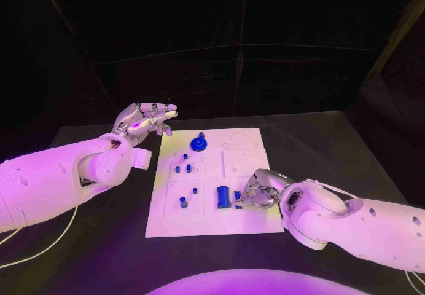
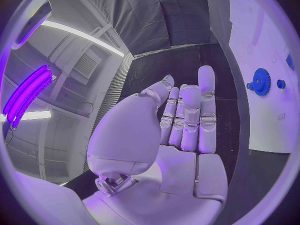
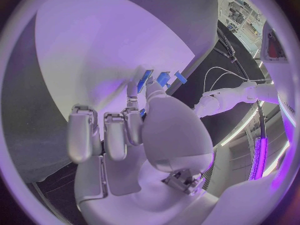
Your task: Assemble the parts on the task board
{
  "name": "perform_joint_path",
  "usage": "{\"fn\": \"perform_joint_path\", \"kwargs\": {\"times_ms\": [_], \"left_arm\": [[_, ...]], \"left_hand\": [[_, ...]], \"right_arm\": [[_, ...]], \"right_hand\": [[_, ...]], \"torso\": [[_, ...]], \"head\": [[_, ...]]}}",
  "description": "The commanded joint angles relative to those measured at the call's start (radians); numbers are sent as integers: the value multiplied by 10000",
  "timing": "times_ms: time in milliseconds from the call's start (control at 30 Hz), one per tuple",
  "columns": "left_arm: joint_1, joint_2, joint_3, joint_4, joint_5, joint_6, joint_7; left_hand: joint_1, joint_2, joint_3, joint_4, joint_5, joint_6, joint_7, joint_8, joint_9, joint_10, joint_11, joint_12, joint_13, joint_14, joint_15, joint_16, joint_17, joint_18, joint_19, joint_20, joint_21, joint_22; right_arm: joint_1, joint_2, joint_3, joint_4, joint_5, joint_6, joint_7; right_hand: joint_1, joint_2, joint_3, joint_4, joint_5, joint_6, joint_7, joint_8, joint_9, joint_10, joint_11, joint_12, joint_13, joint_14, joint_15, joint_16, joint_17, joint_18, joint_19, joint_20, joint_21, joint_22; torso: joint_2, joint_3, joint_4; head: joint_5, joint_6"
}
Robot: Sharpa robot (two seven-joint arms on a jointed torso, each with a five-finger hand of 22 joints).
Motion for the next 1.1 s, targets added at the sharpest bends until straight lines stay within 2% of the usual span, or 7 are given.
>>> {"fn": "perform_joint_path", "kwargs": {"times_ms": [33,400,700,867,967,1033,1100], "left_arm": [[12,15,9,6,21,108,42],[12,0,8,-1,21,95,38],[11,31,-2,-35,699,120,-102],[10,73,-117,-110,1177,185,-155],[10,187,-164,-350,1371,388,-167],[10,310,-180,-600,1438,566,-172],[9,474,-191,-910,1501,716,-164]], "left_hand": [[49,61,-56,-10,17,-32,-23,69,-3,-59,-15,67,-1,-64,-27,48,-4,143,-11,16,-52,-17],[49,61,-56,-10,17,-32,-23,69,-3,-59,-15,67,-1,-64,-27,48,-4,143,-11,16,-52,-17],[-5,20,-124,11,16,-154,7,36,-31,-190,18,83,-24,-171,-3,-33,-212,135,-29,28,-82,-32],[-44,24,-226,46,17,-255,62,56,-49,-488,99,68,-106,-859,89,-670,-1030,126,-390,103,-389,-191],[-24,54,-293,64,5,-262,111,114,-50,-531,142,80,-192,-1491,152,-1673,-1539,130,-1015,185,-1002,-556],[-47,108,-286,141,3,-249,81,153,-53,-51,100,114,-238,-1714,152,-2858,-2120,141,-1447,248,-1616,-990],[-43,70,-233,217,76,-348,71,99,-87,366,72,-197,-373,-1611,197,-4193,-2713,176,-1704,314,-2289,-1541]], "right_arm": [[12,61,3,-83,-99,180,82],[13,-119,3,55,470,-751,646],[216,-522,13,-345,4323,-1435,3923],[727,-326,16,-1399,7180,-1077,6171],[1078,19,18,-2384,9197,-661,7293],[1239,270,19,-2996,10416,-427,7801],[1372,579,22,-3674,11439,-135,8253]], "right_hand": [[187,49,-25,-101,-53,-46,-5,-37,25,190,-5,-50,1024,895,-25,-26,1727,-61,-57,-22,-19,-6],[-522,-52,-720,463,-763,-146,40,-115,73,98,51,-263,893,846,17,-158,1505,-18,-159,14,-148,-215],[-35,190,-922,592,-496,-1083,384,-691,-81,-225,321,-877,500,772,226,-389,1174,138,-546,180,-668,-1034],[813,517,-907,49,-117,-1254,547,-906,-171,-1524,476,-3478,-1264,256,361,-1754,-688,611,-1724,321,-2349,-3516],[1348,690,-876,-272,155,-1327,655,-1027,-227,-3405,573,-6903,-3618,-757,447,-4137,-3415,1193,-3450,392,-4920,-6881],[2164,992,-580,-642,441,-1536,828,-1222,-326,-4050,765,-8165,-4680,-1899,594,-6766,-5943,1216,-3929,520,-5940,-7584],[2632,1019,-360,-888,619,-1653,973,-1361,-429,-4224,867,-8937,-5437,-2353,741,-7693,-6532,1200,-4167,624,-6480,-7908]], "torso": [[1,2,-8],[-25,6,-14],[-189,-67,9],[-359,-133,-29],[-488,-174,-59],[-551,-203,-68],[-611,-232,-65]], "head": [[21,-18],[47,-4],[-39,257],[-73,502],[-60,676],[-73,855],[-79,979]]}}
